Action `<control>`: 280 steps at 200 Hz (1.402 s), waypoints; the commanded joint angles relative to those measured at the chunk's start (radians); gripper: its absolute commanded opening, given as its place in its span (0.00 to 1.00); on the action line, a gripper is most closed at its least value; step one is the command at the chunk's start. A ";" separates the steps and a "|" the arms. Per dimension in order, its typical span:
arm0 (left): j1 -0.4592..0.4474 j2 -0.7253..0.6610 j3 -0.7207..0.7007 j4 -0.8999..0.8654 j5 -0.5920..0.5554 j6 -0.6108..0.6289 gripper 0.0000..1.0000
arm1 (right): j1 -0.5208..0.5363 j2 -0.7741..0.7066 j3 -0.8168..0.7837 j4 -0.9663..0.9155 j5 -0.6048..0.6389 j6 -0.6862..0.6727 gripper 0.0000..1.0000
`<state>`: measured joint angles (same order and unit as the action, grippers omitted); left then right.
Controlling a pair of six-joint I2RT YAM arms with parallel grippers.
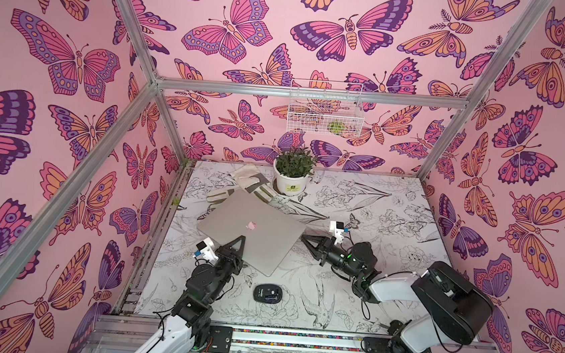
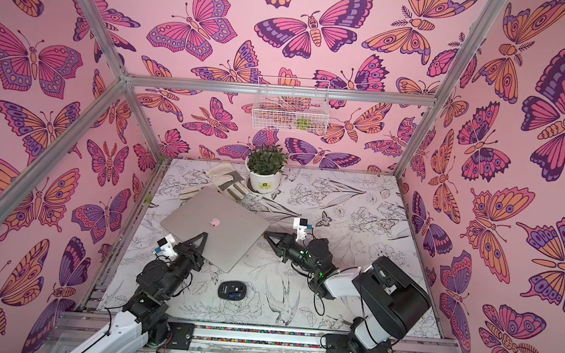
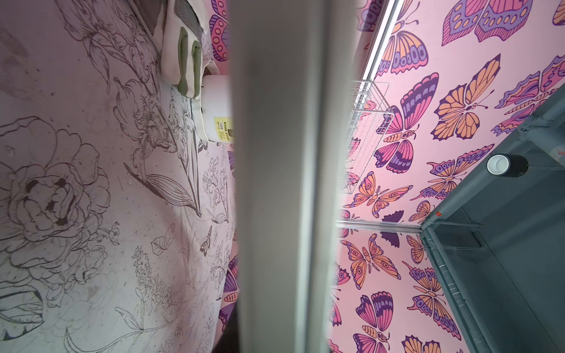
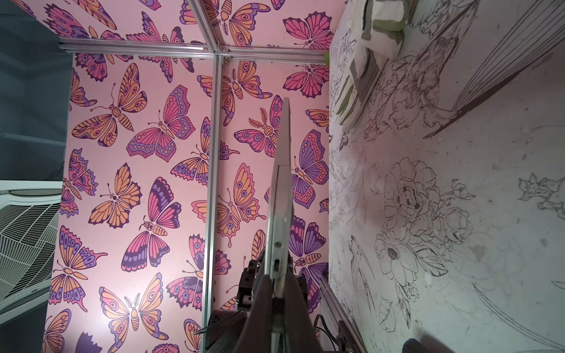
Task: Insert the wireless mouse receiver into the laptop
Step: Adjust the USB plug in the USB port.
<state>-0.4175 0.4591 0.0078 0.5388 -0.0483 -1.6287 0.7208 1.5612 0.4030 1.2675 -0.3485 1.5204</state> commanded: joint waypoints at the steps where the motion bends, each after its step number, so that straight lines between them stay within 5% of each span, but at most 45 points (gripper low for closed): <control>1: 0.001 -0.028 -0.011 0.106 -0.004 0.037 0.00 | 0.011 -0.030 0.026 0.023 -0.008 -0.031 0.00; 280: 0.000 -0.051 0.033 0.006 -0.007 0.099 0.00 | 0.013 -0.067 0.045 0.032 0.032 -0.052 0.00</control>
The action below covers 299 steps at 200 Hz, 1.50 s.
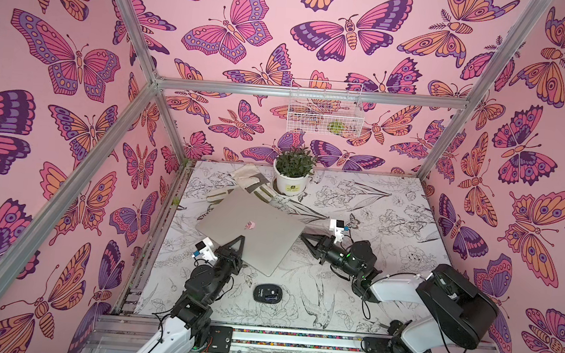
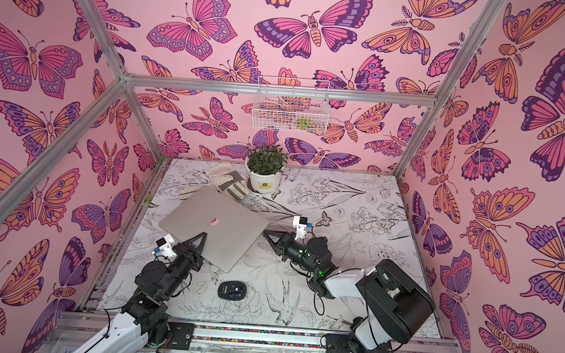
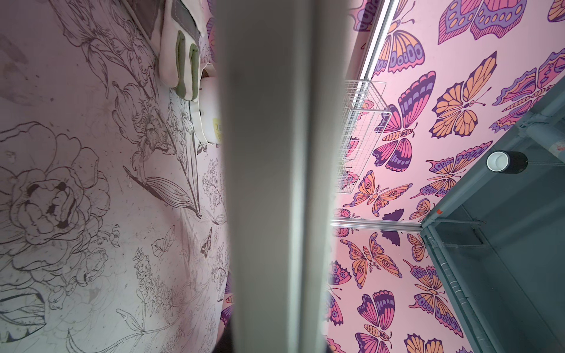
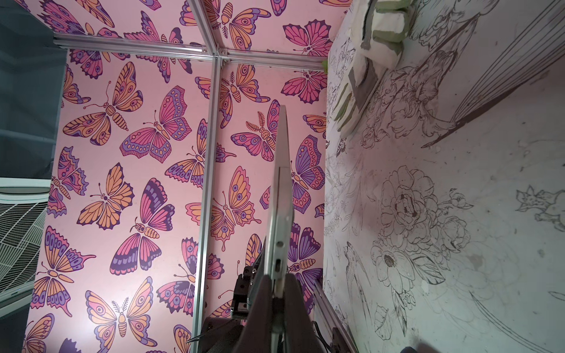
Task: Insert the wireless mouse receiver into the laptop
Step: Adjust the USB plug in the USB port.
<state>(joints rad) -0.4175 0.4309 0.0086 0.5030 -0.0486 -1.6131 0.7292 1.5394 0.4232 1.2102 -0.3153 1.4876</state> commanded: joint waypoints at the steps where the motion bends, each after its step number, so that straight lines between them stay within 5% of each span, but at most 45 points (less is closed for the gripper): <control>1: 0.000 -0.023 0.034 0.041 -0.007 0.084 0.00 | 0.005 -0.045 0.024 0.089 0.000 -0.019 0.00; 299: -0.003 0.024 0.028 0.051 -0.009 0.131 0.00 | 0.009 0.081 0.124 0.216 0.056 0.120 0.00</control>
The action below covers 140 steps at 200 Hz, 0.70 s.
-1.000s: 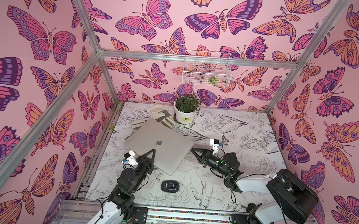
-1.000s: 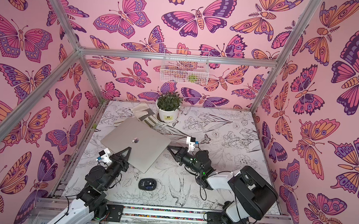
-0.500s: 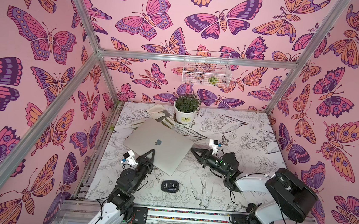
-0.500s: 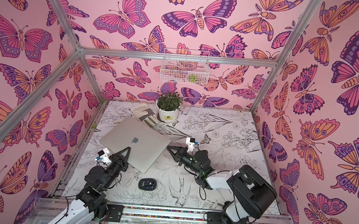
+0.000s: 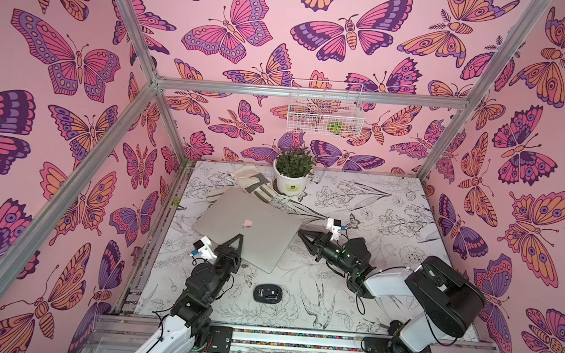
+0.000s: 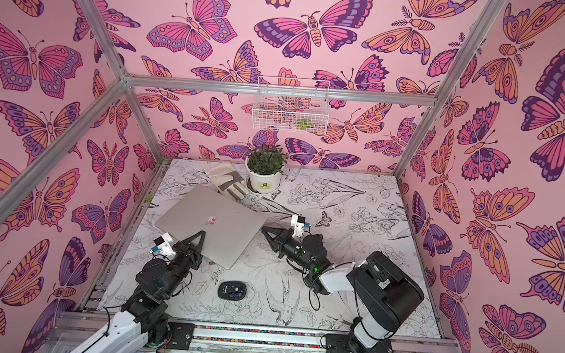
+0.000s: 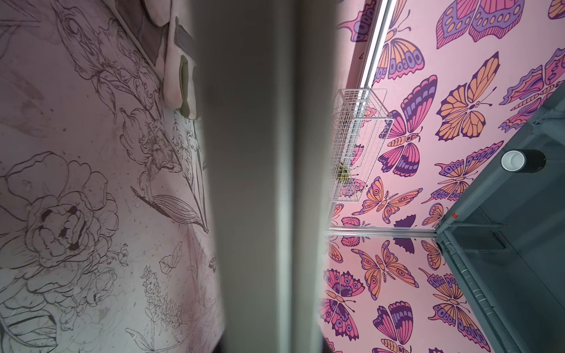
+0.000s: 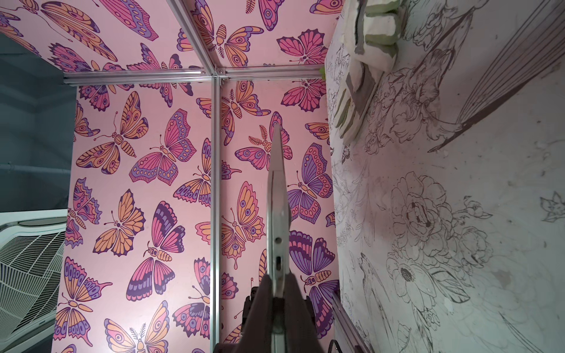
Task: Insert the wireless mouse receiver into the laptop
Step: Adjust the USB plug in the USB port.
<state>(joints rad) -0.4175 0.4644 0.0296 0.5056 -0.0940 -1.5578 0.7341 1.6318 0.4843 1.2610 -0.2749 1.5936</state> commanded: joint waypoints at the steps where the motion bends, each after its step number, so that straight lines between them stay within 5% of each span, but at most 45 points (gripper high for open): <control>1: -0.003 -0.010 0.007 0.048 0.037 0.076 0.00 | 0.004 -0.012 0.063 0.166 0.016 0.014 0.00; 53: -0.003 -0.022 0.012 0.007 0.065 0.064 0.00 | 0.002 -0.020 0.061 0.166 0.001 0.002 0.00; 140: -0.003 0.165 0.063 0.138 0.230 0.074 0.00 | 0.002 0.040 0.146 0.166 -0.140 -0.027 0.00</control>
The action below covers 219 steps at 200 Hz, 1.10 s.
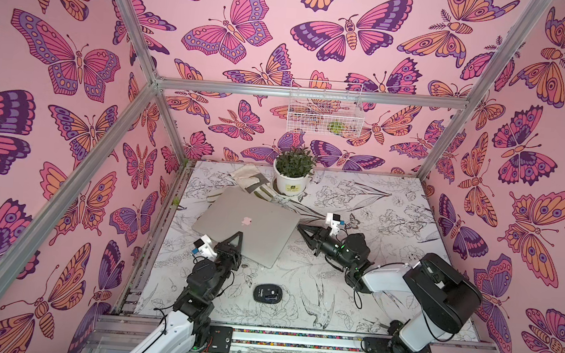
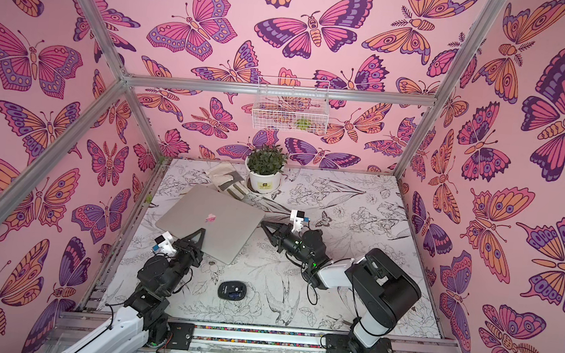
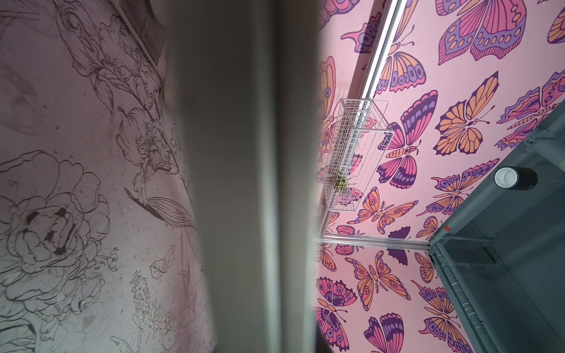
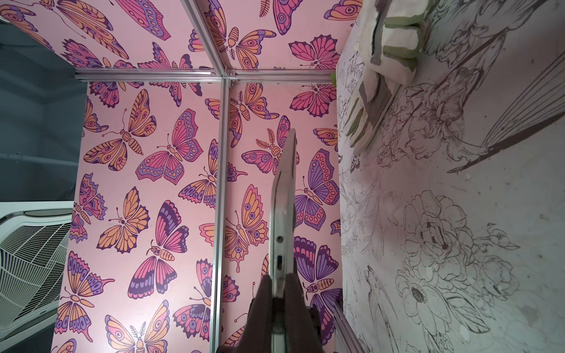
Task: Insert the wireless mouse receiver into the laptop
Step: Adjust the USB plug in the USB port.
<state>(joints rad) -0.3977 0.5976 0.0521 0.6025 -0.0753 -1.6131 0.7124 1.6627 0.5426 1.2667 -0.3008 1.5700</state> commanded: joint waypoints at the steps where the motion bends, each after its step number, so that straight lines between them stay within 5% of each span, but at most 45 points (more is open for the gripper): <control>1: -0.023 0.032 0.041 0.042 0.213 0.130 0.00 | 0.024 0.010 0.089 0.160 -0.114 -0.001 0.00; 58: -0.023 -0.004 -0.002 0.065 0.171 0.108 0.00 | 0.012 -0.052 0.060 0.160 -0.103 -0.003 0.00; 131: -0.021 -0.198 -0.038 -0.145 0.074 0.113 0.00 | -0.007 -0.124 0.024 0.160 -0.106 0.045 0.00; 219: -0.024 -0.025 -0.005 0.001 0.143 0.105 0.00 | -0.008 -0.119 0.061 0.160 -0.116 0.026 0.00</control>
<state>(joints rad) -0.4061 0.5068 0.0380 0.5819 -0.0582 -1.6283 0.6949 1.5822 0.5327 1.2507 -0.3828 1.5963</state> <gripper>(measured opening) 0.161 0.084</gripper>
